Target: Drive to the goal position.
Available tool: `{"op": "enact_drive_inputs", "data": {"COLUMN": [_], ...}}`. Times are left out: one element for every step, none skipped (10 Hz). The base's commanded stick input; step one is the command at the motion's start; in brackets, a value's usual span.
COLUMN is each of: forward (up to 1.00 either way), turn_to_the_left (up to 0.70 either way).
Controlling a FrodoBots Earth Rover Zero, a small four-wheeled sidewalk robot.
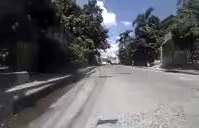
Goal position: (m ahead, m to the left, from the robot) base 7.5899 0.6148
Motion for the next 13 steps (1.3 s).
{"op": "enact_drive_inputs", "data": {"forward": [1.0, 1.0, 1.0, 1.0, 1.0, 1.0, 1.0, 1.0, 1.0, 1.0, 1.0, 1.0, 1.0], "turn_to_the_left": [0.0, 0.0, 0.0, 0.0, 0.0, 0.0, -0.07, -0.2, -0.39, -0.39, -0.23, -0.04, -0.02]}}
